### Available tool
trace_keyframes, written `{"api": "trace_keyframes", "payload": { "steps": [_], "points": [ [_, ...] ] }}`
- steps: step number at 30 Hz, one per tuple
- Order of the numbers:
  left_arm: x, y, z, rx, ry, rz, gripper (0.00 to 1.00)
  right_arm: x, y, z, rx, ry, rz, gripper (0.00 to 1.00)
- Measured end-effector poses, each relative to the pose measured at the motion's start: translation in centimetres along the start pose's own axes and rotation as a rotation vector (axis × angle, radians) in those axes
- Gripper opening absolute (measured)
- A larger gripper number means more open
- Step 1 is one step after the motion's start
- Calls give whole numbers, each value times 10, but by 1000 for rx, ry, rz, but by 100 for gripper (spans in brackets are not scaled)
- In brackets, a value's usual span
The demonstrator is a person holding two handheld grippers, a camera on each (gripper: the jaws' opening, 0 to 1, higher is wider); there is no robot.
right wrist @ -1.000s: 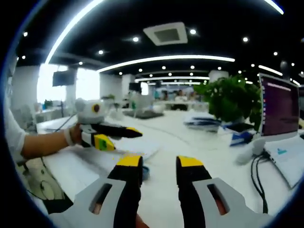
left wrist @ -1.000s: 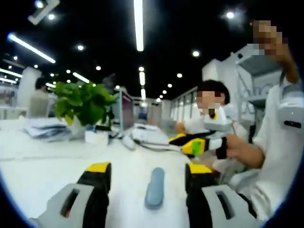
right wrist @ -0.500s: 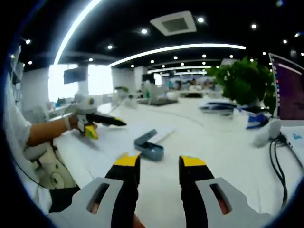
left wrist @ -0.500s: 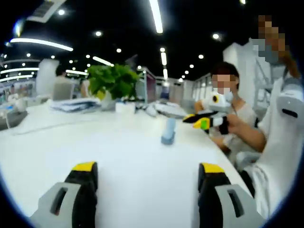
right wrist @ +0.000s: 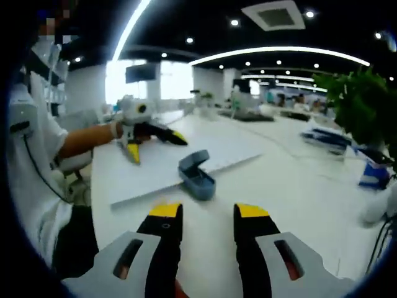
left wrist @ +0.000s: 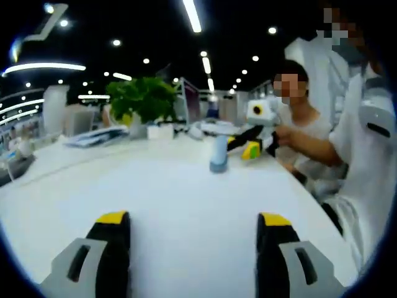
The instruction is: Pick up the paper insert the paper into the punch align the paper edges press the punch to punch holes
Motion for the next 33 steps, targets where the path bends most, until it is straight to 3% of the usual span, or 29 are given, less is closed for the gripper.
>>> {"api": "trace_keyframes", "payload": {
  "steps": [2,6,11,15,33],
  "points": [
    [0,-2,-2,-1,1,3,83,0,-4,7,47,32,-41,35],
    [0,-2,-3,-3,0,5,83,5,-13,22,126,36,-3,36],
    [-1,-2,-4,-2,-1,5,83,6,-29,21,265,100,-12,33],
    [0,-2,-2,4,-1,6,82,6,-34,23,275,135,-38,23],
    [0,2,5,11,-1,9,80,3,-29,21,395,156,-34,22]
  ]
}}
Point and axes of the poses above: the point that each gripper's makers call its tool centre point, and the gripper's own axes: y roughly backward along the fingers, z roughly to its right, x roughly out of its top, the point moved 9 cm from there along y, roughly backward along the fingers, and after that the axes turned 13 degrees about x, right-handed, at the moved point
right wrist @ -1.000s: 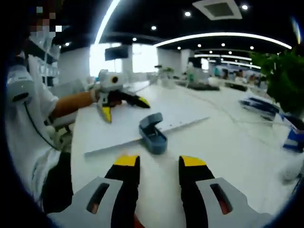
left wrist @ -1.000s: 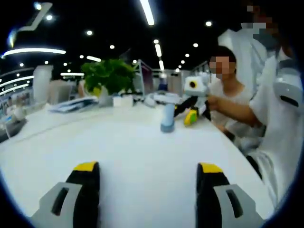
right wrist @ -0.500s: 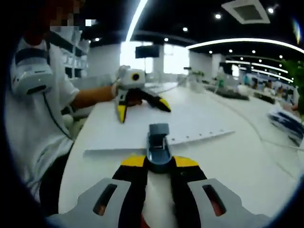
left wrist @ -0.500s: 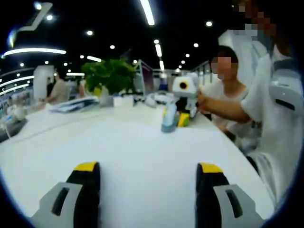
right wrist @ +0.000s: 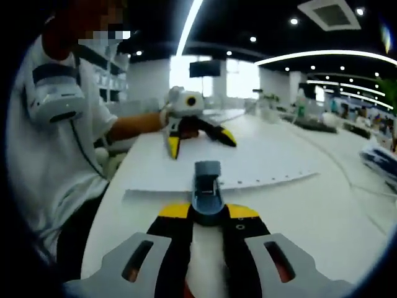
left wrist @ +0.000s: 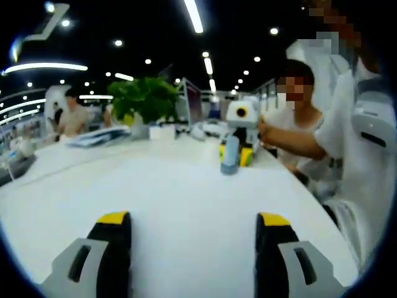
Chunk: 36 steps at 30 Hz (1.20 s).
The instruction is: Pick up the paper insert the paper into the punch align the paper edges press the punch to punch holes
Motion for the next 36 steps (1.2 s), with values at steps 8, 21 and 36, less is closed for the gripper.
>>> {"api": "trace_keyframes", "payload": {
  "steps": [8,21,36],
  "points": [
    [0,1,2,-9,-2,3,79,0,-1,1,51,35,-15,22],
    [1,1,1,-11,-2,2,79,0,0,4,85,19,-9,22],
    [2,-1,-1,-13,-2,2,78,1,-1,5,98,32,-17,23]
  ]
}}
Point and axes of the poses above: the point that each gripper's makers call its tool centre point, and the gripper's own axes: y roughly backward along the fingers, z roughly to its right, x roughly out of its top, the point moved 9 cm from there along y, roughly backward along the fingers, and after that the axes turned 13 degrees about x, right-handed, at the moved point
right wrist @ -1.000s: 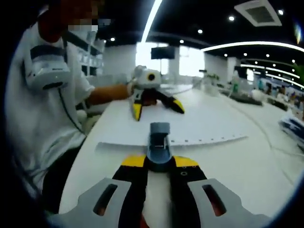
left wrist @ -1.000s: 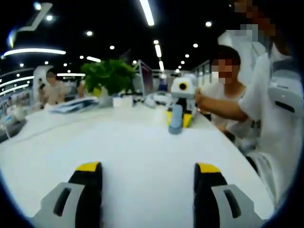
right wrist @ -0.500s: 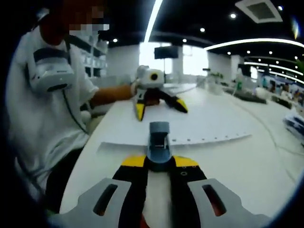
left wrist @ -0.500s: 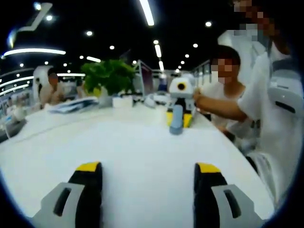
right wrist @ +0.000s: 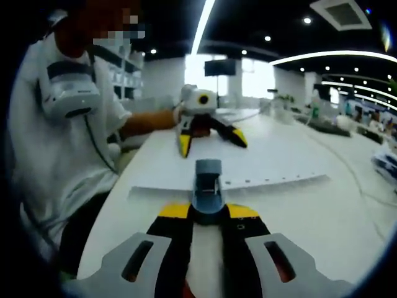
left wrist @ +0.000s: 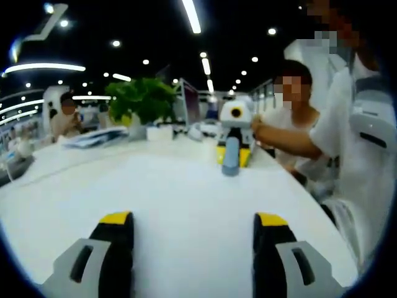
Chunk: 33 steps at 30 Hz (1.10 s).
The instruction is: Pick up the paper insert the paper into the punch align the paper edges press the punch to punch holes
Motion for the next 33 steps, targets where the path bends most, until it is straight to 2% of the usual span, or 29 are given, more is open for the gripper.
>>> {"api": "trace_keyframes", "payload": {
  "steps": [7,9,13,16,19,22,24,27,28,33],
  "points": [
    [1,0,1,-5,-16,0,79,1,-3,-1,-26,-3,0,29],
    [2,1,1,0,-35,10,81,1,-1,-1,-40,-13,-1,31],
    [12,4,2,-3,-10,53,80,2,4,-9,-107,-21,13,35],
    [16,5,4,-12,-1,73,80,1,10,-14,-212,-48,25,35],
    [17,4,6,-26,18,81,78,2,13,-25,-264,-53,48,36],
    [15,2,9,-36,18,73,77,1,19,-38,-345,-80,75,37],
    [20,-2,9,-37,17,80,76,1,24,-48,-455,-116,124,37],
    [29,-12,13,-61,3,83,75,1,25,-51,-569,-137,152,37],
    [36,-19,17,-78,-13,87,74,2,24,-51,-635,-165,178,37],
    [56,-57,33,-153,-21,119,72,7,24,-49,-821,-197,236,37]
  ]
}}
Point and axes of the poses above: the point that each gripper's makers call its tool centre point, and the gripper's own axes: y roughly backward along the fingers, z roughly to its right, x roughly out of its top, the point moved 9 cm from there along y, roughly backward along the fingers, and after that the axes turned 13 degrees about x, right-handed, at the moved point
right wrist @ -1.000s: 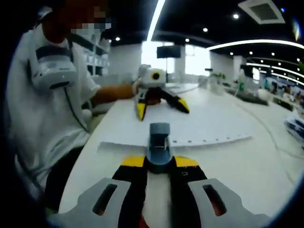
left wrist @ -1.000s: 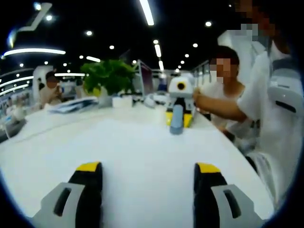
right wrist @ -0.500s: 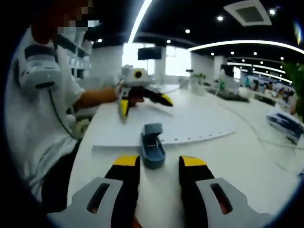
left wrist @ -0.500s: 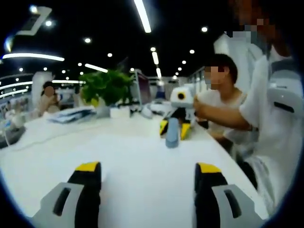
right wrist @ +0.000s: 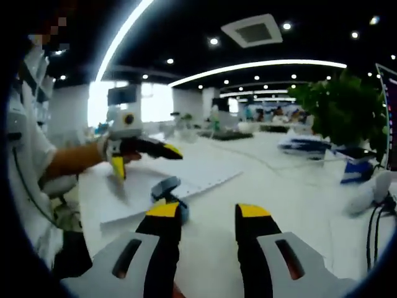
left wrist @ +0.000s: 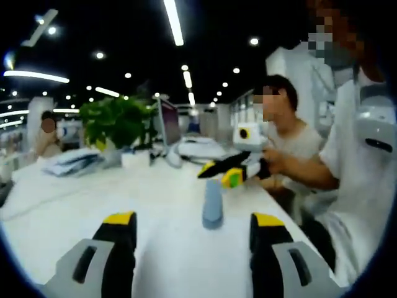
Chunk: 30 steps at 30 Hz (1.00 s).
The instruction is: Pick up the paper insert the paper into the punch align the paper edges press the punch to punch holes
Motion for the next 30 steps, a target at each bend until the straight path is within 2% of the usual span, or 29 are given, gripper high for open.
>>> {"api": "trace_keyframes", "payload": {
  "steps": [6,9,13,14,16,18,22,24,27,30],
  "points": [
    [1,-37,11,-60,14,11,70,5,-2,5,-157,-25,30,40],
    [1,-52,19,-102,21,16,70,4,-7,6,-197,-22,32,40],
    [-8,-52,34,-125,20,3,70,-2,-10,3,-227,-26,5,42],
    [-11,-52,36,-128,1,-15,69,-4,-11,2,-238,-24,-8,42],
    [-10,-50,39,-127,-19,-8,68,-9,-12,0,-266,-22,-46,42],
    [-9,-51,37,-131,-11,1,65,-12,-15,-4,-271,-24,-63,43],
    [-12,-53,39,-137,-53,-15,61,-15,-15,-5,-287,-6,-93,42],
    [-13,-59,28,-141,-72,-23,57,-14,-16,-6,-285,-14,-92,42],
    [-13,-61,25,-146,-84,-21,55,-16,-18,-6,-294,-4,-118,42],
    [-13,-56,39,-149,-61,-19,53,-15,-21,-8,-286,8,-135,42]
  ]
}}
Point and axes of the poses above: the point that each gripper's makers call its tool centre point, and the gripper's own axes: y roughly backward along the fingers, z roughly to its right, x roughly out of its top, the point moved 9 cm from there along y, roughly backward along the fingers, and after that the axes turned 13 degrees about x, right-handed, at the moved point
